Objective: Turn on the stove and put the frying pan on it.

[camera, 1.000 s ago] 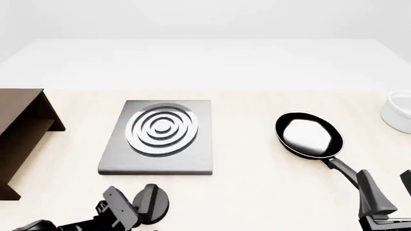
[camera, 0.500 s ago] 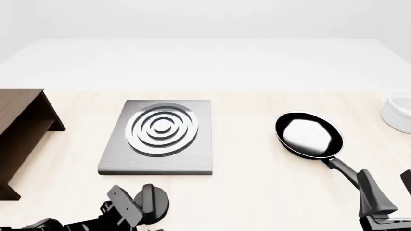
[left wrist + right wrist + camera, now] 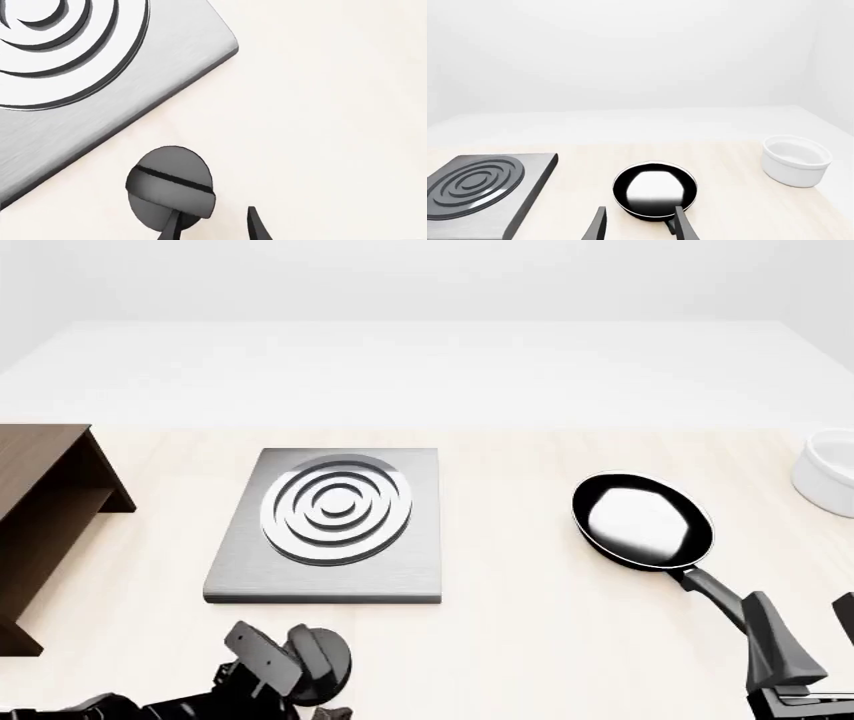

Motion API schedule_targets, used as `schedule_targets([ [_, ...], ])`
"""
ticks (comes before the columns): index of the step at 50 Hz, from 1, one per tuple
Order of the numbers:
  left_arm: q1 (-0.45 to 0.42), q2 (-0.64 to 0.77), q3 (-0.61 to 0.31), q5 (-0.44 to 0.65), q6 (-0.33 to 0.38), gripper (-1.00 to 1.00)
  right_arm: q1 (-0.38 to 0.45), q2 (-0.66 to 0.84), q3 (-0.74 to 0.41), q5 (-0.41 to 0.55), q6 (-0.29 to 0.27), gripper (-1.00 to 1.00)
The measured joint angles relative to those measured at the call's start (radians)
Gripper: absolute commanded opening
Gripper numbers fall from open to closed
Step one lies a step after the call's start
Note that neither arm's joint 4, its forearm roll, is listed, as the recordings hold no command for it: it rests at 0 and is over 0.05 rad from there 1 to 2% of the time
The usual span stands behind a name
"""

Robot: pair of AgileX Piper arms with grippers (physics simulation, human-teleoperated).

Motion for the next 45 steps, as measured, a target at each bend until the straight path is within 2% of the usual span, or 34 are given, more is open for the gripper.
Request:
schedule_targets([
  [17, -0.059, 0.043, -0.081, 0.038, 0.017, 1.00, 0.001, -0.001, 0.001, -0.001, 0.000, 1.00],
  [24, -0.106, -0.198, -0.177, 0.272, 0.037, 1.00, 0.001, -0.001, 0.001, 0.000, 0.000, 1.00],
  [31, -0.128, -0.374, -0.256, 0.444, 0.058, 1.00, 0.002, 0.000, 0.001, 0.000, -0.001, 1.00],
  [38, -0.111, -0.502, -0.304, 0.557, 0.085, 1.00, 0.002, 0.001, 0.001, 0.000, -0.002, 1.00],
  [45, -0.037, -0.617, -0.303, 0.614, 0.132, 1.00, 0.002, 0.001, 0.001, 0.000, -0.002, 1.00],
])
